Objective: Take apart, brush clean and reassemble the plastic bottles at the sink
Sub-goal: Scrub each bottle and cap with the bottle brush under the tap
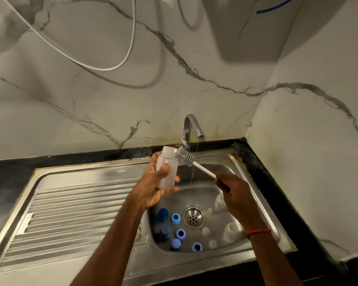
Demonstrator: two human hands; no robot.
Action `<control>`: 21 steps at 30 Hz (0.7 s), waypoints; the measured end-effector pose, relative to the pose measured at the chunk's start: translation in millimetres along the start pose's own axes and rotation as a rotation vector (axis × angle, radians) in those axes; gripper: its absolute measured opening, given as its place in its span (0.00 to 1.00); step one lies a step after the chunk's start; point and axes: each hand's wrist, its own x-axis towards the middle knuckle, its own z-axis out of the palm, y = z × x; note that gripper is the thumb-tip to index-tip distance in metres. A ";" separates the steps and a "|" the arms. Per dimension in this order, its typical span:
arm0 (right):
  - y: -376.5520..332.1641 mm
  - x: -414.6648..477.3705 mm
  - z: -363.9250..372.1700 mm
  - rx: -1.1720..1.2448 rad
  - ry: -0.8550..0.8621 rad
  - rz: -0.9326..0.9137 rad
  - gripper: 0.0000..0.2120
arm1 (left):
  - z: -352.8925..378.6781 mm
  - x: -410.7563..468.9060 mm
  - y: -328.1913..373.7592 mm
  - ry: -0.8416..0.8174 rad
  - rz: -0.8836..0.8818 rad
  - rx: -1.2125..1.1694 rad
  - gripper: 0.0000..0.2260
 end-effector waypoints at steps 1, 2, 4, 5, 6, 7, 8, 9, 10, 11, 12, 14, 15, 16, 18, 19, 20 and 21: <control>-1.5 -0.8 -1.8 0.000 0.003 0.004 0.13 | 2.5 -1.1 -0.7 -0.001 -0.001 0.019 0.28; -4.1 0.5 -2.5 -0.002 0.004 -0.009 0.14 | 6.3 -2.4 -0.6 -0.007 -0.008 0.020 0.23; -12.2 8.1 -1.2 -0.013 -0.005 -0.038 0.15 | 10.7 -1.3 0.1 -0.014 -0.010 -0.022 0.20; -14.9 12.6 -0.4 -0.014 -0.013 -0.049 0.15 | 12.5 -0.9 1.5 -0.007 0.004 -0.031 0.19; -15.1 16.4 -0.3 -0.011 -0.021 -0.060 0.14 | 12.6 -0.5 3.4 0.007 0.032 -0.013 0.17; -12.7 19.9 -1.6 -0.010 -0.030 -0.071 0.14 | 10.6 -0.1 5.4 0.017 0.067 0.019 0.17; -8.7 22.8 -3.0 -0.012 -0.039 -0.079 0.14 | 7.3 1.1 6.2 0.023 0.094 0.048 0.16; -1.6 23.2 -4.7 -0.011 -0.042 -0.065 0.13 | 5.1 1.6 6.8 0.027 0.103 0.073 0.16; 3.7 23.8 -5.8 0.010 -0.041 -0.041 0.11 | 2.9 1.2 6.8 0.030 0.109 0.097 0.17; 5.8 23.8 -6.8 0.046 -0.045 -0.016 0.08 | 1.7 1.2 4.6 0.030 0.114 0.130 0.18; 4.8 24.9 -7.3 0.063 -0.046 -0.022 0.08 | 1.3 2.1 0.5 0.037 0.120 0.161 0.20; -1.4 30.3 -4.2 0.008 -0.047 -0.114 0.13 | 5.8 3.8 -4.5 0.082 0.117 0.166 0.26; -4.0 33.7 -3.9 -0.018 -0.055 -0.159 0.15 | 10.1 5.1 -4.4 0.113 0.098 0.129 0.27; -4.5 36.9 -4.4 -0.030 -0.064 -0.179 0.17 | 12.1 6.8 -3.3 0.142 0.086 0.086 0.28; 4.1 41.2 -10.2 -0.050 -0.065 -0.174 0.15 | 14.1 10.0 -0.3 0.159 0.094 0.019 0.28; 11.0 40.4 -14.5 -0.062 -0.056 -0.155 0.12 | 14.0 10.4 -0.2 0.145 0.107 0.004 0.26; 16.3 39.0 -19.2 -0.071 -0.046 -0.140 0.11 | 14.8 10.9 -1.8 0.119 0.123 0.004 0.25; 20.4 36.9 -23.0 -0.066 -0.039 -0.131 0.10 | 17.2 10.8 -4.4 0.085 0.133 0.012 0.23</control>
